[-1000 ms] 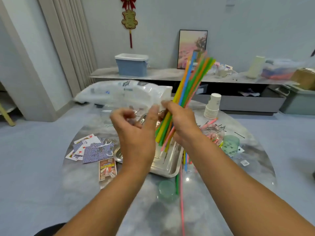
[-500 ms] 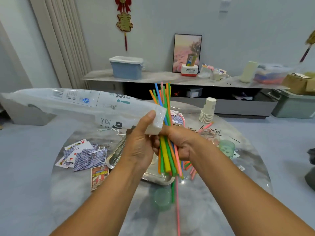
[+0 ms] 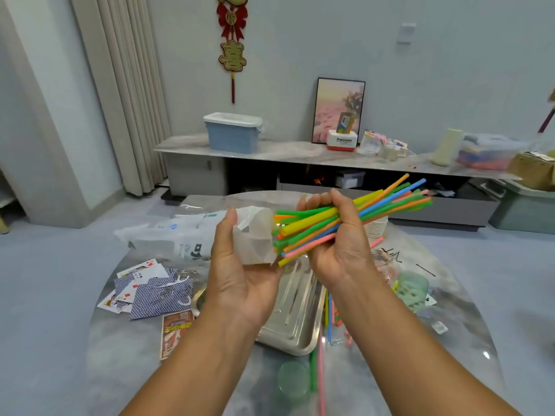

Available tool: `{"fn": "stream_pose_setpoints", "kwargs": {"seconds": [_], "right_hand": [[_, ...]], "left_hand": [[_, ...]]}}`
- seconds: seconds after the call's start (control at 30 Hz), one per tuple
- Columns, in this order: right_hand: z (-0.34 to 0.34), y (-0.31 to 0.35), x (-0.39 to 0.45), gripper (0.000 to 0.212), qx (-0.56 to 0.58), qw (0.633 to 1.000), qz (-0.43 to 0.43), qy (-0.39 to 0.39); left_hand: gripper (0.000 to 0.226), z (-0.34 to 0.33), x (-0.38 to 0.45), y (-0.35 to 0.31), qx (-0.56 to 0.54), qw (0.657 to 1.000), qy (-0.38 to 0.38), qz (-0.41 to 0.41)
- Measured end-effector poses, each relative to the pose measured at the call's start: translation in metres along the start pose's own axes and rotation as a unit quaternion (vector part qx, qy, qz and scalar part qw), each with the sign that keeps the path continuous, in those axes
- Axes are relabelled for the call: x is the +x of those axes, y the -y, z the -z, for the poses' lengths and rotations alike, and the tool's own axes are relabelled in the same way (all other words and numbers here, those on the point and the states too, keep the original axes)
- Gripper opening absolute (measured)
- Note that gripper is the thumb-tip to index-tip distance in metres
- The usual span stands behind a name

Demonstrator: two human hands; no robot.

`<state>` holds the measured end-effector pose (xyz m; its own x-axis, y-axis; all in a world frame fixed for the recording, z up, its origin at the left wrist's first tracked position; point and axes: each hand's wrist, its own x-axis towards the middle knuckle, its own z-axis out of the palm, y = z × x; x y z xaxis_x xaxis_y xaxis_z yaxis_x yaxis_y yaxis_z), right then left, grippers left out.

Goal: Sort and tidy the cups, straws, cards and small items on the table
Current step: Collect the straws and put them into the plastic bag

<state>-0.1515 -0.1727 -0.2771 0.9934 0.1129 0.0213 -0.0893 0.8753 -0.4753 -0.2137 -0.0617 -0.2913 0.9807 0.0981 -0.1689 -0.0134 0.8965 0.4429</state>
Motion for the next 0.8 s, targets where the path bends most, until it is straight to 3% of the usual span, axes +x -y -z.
{"fn": "stream_pose_setpoints", "kwargs": {"seconds": [0.13,0.33,0.53,0.67,0.8], "right_hand": [[-0.001,-0.003,0.001,0.031,0.011,1.0,-0.002,0.009],[-0.001,-0.01,0.002,0.026,-0.018,1.0,-0.023,-0.001],[0.002,-0.026,0.001,0.026,-0.042,0.999,-0.016,-0.001],[0.003,-0.027,0.003,0.037,-0.033,0.999,0.014,-0.023],[0.002,-0.025,0.003,0.027,-0.006,0.998,0.011,-0.063]], "left_hand": [[0.046,0.002,0.003,0.001,0.01,0.999,-0.047,-0.021],[0.057,0.005,0.012,-0.003,-0.062,0.991,-0.106,-0.06],[0.051,0.004,0.012,0.006,-0.065,0.996,-0.053,0.007],[0.04,0.003,0.005,0.013,-0.054,0.996,-0.07,0.008],[0.035,0.004,0.006,0.013,-0.074,0.994,-0.082,0.007]]}}
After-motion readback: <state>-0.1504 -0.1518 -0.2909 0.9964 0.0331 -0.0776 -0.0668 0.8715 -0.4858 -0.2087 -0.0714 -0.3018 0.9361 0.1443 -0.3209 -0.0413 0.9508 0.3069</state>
